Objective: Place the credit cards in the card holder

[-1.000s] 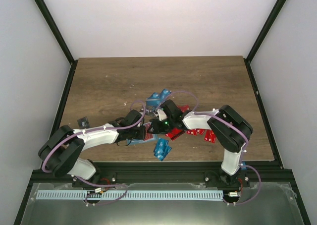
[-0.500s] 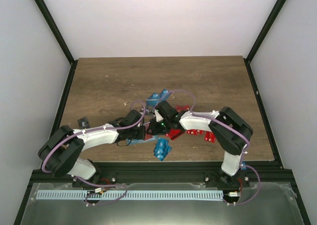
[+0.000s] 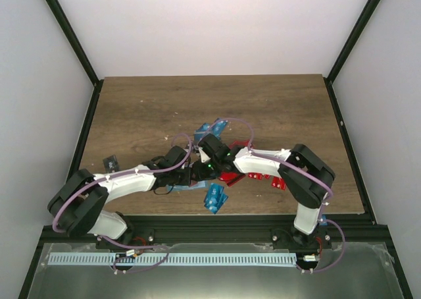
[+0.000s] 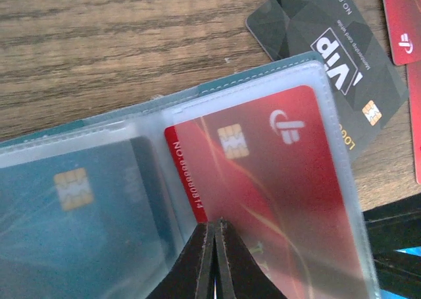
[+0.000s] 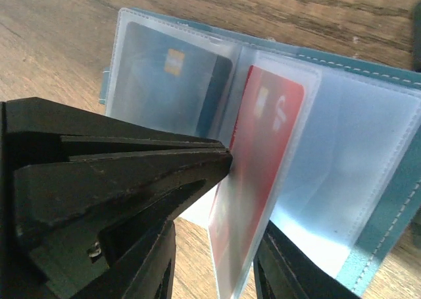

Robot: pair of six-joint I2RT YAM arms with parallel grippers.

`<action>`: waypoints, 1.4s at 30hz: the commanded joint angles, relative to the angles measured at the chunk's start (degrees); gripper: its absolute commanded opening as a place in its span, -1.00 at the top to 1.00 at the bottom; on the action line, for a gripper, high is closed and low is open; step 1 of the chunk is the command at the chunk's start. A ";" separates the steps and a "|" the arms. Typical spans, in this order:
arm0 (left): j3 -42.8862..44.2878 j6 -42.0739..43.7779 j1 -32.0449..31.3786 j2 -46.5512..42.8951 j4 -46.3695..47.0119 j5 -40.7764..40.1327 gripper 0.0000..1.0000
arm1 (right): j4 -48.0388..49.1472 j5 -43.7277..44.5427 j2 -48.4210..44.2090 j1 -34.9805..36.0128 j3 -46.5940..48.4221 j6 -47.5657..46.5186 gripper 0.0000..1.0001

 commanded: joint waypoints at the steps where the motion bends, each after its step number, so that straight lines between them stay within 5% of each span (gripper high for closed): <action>1: 0.51 -0.35 -0.11 -1.56 -1.72 -0.20 0.92 | -0.87 0.11 -1.00 1.44 3.30 0.23 0.31; 23: 0.46 -4.93 0.38 -22.83 -15.67 -9.34 0.76 | -3.34 0.76 4.34 3.96 9.82 1.96 0.24; 30: 0.89 -6.06 0.36 -28.11 -17.58 -9.37 0.71 | 3.28 -11.77 5.08 4.97 13.57 0.76 -0.04; 35: 0.94 -6.80 0.39 -32.28 -17.54 -7.79 0.61 | 5.23 -11.91 -0.83 3.54 9.90 -0.05 -0.39; 42: 1.11 -6.51 0.29 -34.19 -16.89 -5.75 0.55 | 5.22 -5.61 -9.11 0.75 2.09 0.21 -0.44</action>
